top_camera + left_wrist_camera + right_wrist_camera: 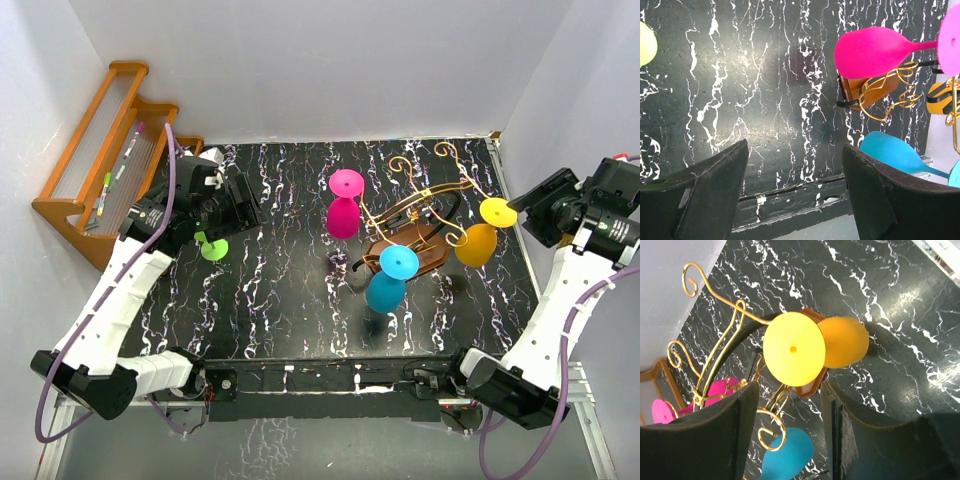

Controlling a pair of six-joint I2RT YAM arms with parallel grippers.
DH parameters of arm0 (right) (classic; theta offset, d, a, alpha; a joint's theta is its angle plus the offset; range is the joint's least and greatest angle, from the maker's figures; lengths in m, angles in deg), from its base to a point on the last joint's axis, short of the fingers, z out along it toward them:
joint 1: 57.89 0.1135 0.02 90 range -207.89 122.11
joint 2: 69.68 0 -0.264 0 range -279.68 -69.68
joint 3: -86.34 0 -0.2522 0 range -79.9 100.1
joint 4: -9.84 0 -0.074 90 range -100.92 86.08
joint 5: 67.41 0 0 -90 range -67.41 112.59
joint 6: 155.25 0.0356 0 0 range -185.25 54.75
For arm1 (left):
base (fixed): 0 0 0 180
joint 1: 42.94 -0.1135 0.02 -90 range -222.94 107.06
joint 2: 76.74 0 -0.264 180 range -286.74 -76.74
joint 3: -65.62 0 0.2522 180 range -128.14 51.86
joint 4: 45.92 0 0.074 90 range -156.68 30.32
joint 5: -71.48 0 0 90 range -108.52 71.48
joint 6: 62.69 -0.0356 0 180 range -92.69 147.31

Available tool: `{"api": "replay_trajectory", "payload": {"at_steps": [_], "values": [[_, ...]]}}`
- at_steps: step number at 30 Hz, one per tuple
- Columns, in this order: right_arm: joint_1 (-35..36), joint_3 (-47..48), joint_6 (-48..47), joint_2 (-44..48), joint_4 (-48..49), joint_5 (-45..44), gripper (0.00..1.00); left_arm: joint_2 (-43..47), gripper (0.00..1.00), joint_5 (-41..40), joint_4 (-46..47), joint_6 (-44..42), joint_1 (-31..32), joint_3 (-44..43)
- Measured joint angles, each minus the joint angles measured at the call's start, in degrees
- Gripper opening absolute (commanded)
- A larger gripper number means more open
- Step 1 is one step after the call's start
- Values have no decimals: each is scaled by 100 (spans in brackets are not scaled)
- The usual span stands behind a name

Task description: Take the wine glass off the wine glass rack

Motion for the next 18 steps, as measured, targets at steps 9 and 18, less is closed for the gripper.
{"api": "replay_trajectory", "payload": {"at_steps": [9,18], "values": [[-15,-1108,308,459,179,267,52,-46,73,116,59,-4,120,-11],[-17,-1493,595,636,531,260,51,-92,73,127,98,-7,195,-17]]}}
